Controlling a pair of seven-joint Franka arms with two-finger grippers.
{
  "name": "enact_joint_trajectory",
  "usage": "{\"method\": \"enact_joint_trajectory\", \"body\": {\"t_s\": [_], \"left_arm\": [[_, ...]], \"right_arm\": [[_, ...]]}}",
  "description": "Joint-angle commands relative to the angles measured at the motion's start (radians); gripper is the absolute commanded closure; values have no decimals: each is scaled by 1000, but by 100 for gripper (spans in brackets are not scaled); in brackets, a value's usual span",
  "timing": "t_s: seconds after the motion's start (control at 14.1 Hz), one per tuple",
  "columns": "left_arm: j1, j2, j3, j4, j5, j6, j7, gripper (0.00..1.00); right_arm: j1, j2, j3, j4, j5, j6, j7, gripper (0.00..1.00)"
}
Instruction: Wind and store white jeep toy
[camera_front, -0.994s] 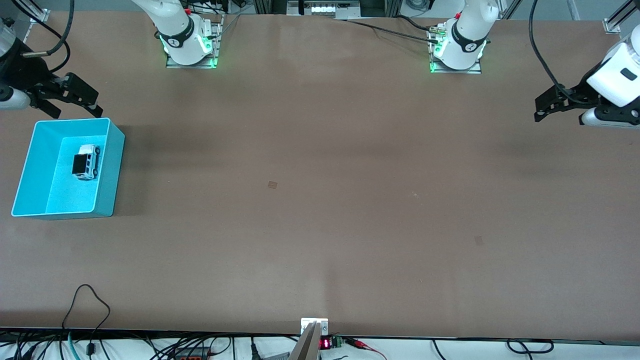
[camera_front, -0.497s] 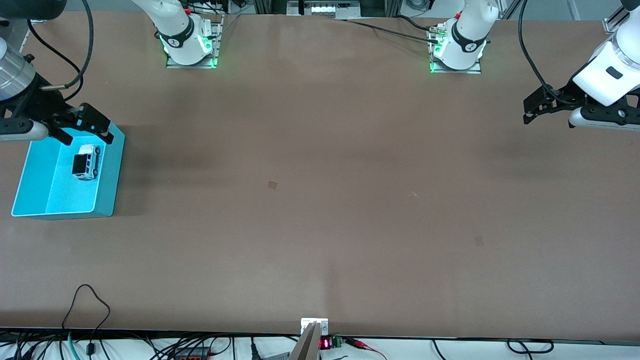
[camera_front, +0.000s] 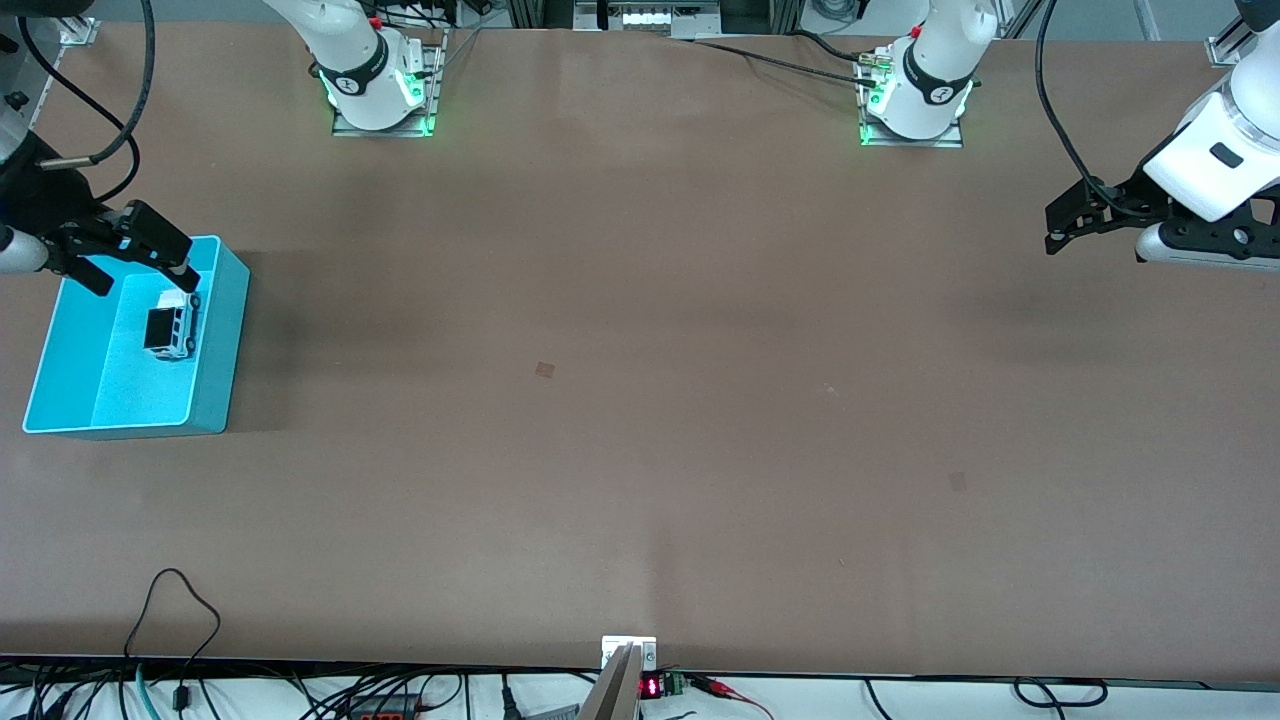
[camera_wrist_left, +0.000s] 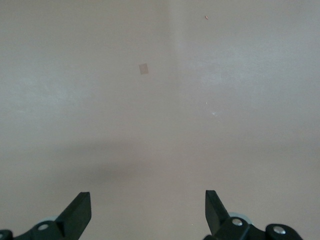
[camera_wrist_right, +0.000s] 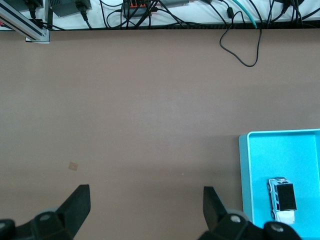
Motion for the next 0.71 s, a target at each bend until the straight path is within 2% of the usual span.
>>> {"method": "enact_joint_trajectory", "body": {"t_s": [0.0, 0.28, 0.5, 0.64], "left_arm": [[0, 14, -1, 30, -11, -10, -9, 0], [0, 14, -1, 28, -7, -13, -9, 0], [0, 14, -3, 28, -5, -13, -11, 0], [0, 14, -9, 30, -4, -15, -11, 0]], "right_arm": [[-5, 16, 2, 24, 2, -21, -9, 0], [-4, 16, 2, 31, -3, -53, -9, 0], [1, 56, 2, 122, -1, -192, -7, 0], [-2, 57, 2, 129, -3, -196, -7, 0]]}}
